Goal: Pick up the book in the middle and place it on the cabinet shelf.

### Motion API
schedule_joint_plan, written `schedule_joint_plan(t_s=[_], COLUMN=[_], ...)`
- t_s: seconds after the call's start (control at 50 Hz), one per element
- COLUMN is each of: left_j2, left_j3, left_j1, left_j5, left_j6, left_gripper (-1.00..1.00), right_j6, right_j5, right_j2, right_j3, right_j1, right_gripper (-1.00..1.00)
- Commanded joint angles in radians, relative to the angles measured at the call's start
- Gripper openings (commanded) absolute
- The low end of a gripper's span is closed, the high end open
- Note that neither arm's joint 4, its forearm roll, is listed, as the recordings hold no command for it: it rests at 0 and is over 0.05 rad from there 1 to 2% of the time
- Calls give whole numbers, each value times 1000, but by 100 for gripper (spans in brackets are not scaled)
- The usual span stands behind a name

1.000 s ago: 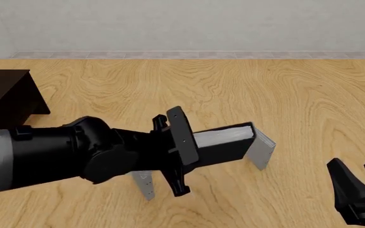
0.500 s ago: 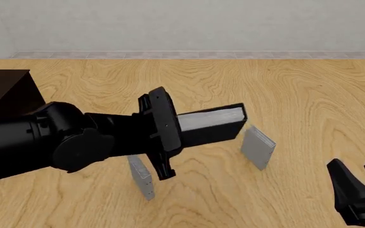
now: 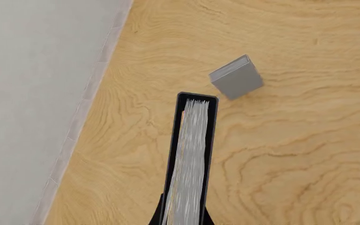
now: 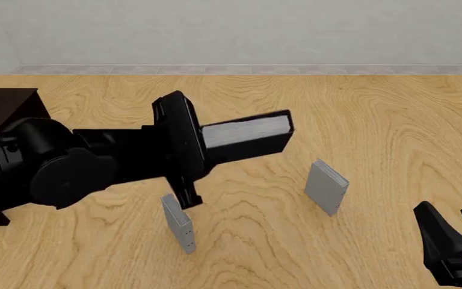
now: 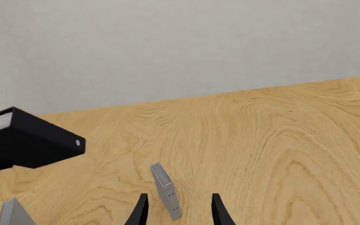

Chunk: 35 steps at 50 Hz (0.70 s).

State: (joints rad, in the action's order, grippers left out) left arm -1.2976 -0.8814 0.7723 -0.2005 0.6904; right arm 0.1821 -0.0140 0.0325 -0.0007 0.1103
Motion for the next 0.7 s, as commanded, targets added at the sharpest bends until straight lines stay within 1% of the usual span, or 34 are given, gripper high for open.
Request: schedule_joint_plan(t_s=[0.02, 0.16, 0.24, 0.3, 0.34, 0.4, 0.52, 0.7], left_j2=[38, 65, 78, 90, 101, 123, 156, 194], left_j3=[7, -4, 0, 6, 21, 18, 18, 52], left_j1=[-35, -56, -69, -83, -94, -116, -153, -179], left_j5=[9, -11, -12, -13, -10, -28, -45, -50], left_j6=[40, 32, 39, 46, 64, 76, 99, 101], left_gripper=[-100, -100, -100, -100, -100, -100, -100, -100], right_j6=[0, 0, 0, 0, 0, 1, 0, 2], right_j5=[2, 4, 5, 7, 13, 15, 48, 77], right_j2=[2, 4, 4, 6, 11, 13, 45, 72], right_j3=[0, 0, 0, 0, 0, 0, 0, 0], right_j1=[0, 1, 3, 4, 4, 6, 14, 24], right_gripper=[100, 100, 100, 100, 100, 100, 100, 100])
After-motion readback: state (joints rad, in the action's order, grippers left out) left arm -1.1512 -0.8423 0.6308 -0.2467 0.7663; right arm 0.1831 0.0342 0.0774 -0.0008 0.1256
